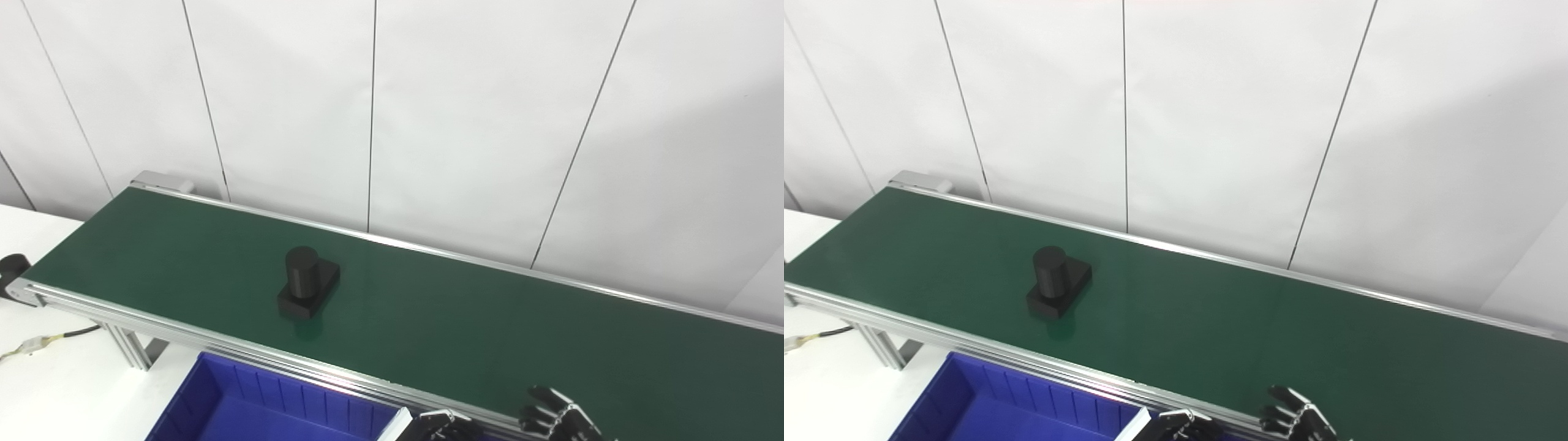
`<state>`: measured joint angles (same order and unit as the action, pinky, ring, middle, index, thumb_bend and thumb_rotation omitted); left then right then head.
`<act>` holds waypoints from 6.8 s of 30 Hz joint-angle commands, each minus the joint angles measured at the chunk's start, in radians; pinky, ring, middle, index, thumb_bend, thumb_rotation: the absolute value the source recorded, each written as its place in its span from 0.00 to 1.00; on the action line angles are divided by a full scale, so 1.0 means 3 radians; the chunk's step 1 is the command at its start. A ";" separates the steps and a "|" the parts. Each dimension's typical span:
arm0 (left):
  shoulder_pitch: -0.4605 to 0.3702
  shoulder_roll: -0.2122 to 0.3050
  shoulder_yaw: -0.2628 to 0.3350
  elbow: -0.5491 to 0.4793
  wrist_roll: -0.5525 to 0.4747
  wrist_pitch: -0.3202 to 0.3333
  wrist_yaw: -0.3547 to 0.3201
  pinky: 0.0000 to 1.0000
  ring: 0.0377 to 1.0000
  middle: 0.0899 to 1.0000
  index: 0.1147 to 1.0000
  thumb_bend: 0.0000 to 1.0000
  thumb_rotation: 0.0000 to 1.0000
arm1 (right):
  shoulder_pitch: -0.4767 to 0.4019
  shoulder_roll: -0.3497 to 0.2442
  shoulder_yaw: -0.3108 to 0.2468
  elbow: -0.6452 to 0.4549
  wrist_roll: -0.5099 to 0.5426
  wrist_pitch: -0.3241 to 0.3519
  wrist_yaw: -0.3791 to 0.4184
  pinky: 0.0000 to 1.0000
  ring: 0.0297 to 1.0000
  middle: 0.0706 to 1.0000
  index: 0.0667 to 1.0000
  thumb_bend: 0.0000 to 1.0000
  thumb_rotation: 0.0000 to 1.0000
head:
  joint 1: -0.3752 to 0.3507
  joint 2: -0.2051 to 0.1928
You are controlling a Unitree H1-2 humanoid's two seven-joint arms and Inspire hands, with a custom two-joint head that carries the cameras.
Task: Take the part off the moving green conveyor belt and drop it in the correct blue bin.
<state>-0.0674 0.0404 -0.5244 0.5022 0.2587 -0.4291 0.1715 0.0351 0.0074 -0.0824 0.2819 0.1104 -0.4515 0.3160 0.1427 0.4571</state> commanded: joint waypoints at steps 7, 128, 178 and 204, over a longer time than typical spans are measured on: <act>-0.0121 -0.0023 -0.0024 -0.0020 -0.0001 -0.0136 0.0142 0.60 0.65 0.66 0.64 0.70 0.00 | -0.0423 0.0018 -0.0112 0.0041 0.0086 -0.0061 0.0131 0.63 0.69 0.76 0.72 0.79 0.08 | -0.0048 -0.0001; -0.0066 0.0123 -0.0134 -0.0243 -0.0097 -0.0136 0.0152 0.59 0.64 0.65 0.65 0.70 0.00 | -0.2230 -0.0069 0.1089 0.2017 -0.0995 -0.0061 -0.1552 0.78 0.83 0.84 0.79 0.94 0.29 | -0.0340 0.0076; -0.0010 0.0092 -0.0028 -0.0304 -0.0041 -0.0136 0.0073 0.60 0.64 0.65 0.65 0.70 0.00 | -0.1981 -0.0072 0.0996 0.1487 -0.1157 -0.0060 -0.1737 0.26 0.31 0.40 0.46 0.53 0.00 | -0.0361 0.0127; 0.0123 0.0257 0.0544 -0.0945 -0.0482 0.0019 -0.0700 0.62 0.67 0.68 0.67 0.64 0.00 | -0.0719 -0.0517 0.0445 -0.0878 -0.1193 0.0568 -0.1329 0.30 0.34 0.38 0.47 0.53 0.00 | -0.1984 0.0772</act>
<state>-0.0284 0.1166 -0.3756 0.2643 0.1334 -0.4196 -0.0209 -0.1757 -0.1428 0.0636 0.0671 -0.2452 -0.2845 -0.0744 -0.4537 0.6886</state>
